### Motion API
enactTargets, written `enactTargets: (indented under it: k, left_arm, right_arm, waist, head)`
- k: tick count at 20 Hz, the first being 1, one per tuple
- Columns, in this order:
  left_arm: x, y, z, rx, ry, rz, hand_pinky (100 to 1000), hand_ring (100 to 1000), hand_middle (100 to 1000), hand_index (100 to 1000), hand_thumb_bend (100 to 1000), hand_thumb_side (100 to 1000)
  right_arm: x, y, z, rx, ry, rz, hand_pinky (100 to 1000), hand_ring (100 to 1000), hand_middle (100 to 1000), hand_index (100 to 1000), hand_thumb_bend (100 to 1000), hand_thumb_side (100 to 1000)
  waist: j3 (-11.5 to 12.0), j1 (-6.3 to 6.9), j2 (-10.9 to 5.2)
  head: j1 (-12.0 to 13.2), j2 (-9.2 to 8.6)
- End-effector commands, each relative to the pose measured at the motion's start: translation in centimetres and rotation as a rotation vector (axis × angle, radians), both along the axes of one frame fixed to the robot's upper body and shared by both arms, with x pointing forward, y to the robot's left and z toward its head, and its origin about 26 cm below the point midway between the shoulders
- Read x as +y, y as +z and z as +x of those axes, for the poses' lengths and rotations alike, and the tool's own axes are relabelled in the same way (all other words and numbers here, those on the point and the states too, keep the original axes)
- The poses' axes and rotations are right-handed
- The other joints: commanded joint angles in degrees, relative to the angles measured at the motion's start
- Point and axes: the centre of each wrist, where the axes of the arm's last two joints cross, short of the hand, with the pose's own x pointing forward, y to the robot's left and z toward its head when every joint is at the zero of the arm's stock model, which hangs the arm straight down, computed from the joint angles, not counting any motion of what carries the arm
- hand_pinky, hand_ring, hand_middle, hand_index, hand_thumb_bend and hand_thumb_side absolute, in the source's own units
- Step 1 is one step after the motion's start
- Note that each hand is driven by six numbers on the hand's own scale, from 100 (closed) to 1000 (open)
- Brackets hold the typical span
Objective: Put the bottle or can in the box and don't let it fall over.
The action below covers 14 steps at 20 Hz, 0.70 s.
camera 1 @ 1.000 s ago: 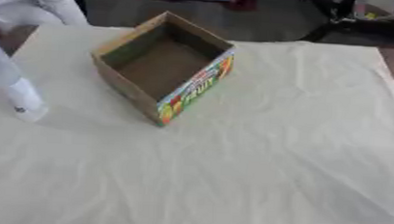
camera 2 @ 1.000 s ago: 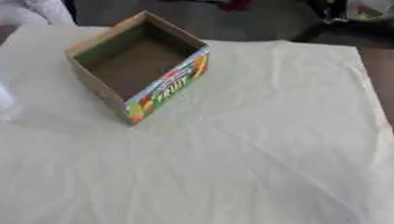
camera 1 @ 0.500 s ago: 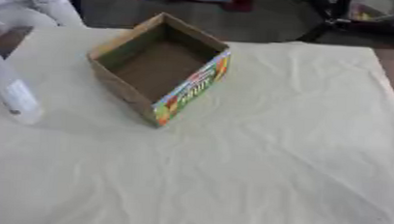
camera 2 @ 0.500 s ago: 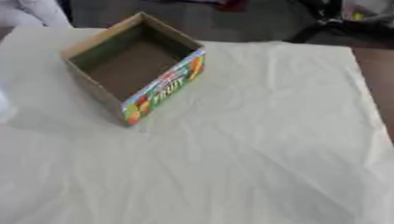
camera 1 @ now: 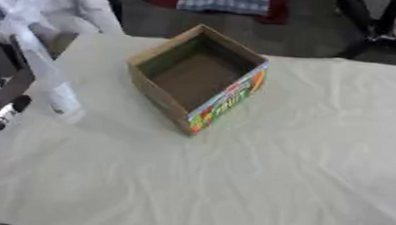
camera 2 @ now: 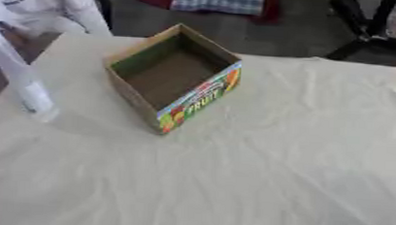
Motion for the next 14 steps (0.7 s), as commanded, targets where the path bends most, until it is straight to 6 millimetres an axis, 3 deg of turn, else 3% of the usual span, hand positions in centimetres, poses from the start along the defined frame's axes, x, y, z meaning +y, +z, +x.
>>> enactTargets:
  k: [1,9,14]
  left_arm:
    - [0.8,1.7,0.3,-0.002,-0.019,0.059,1000,1000,1000,832,765,285]
    - [0.7,2.0,1.1,0.022,-0.025,0.065,1000,1000,1000,826,770,285]
    - [0.3,3.1,1.6,0.0,-0.034,0.083,1000,1000,1000,823,768,276]
  right_arm:
    - [-0.2,0.7,-0.2,-0.019,0.001,-0.023,911,968,1000,921,100,470]
    - [0.0,0.6,-0.2,-0.021,0.0,-0.016,910,968,1000,919,100,470]
    - [0.2,0.3,-0.2,-0.028,-0.008,-0.01,911,968,1000,919,100,470]
  waist:
    - [-0.03,-0.04,-0.9]
    - [-0.05,-0.64,-0.2]
    - [0.21,-1.61,1.0]
  head:
    - [-0.63,-0.72]
    - [-4.7,2.85]
    - [-6.43,3.4]
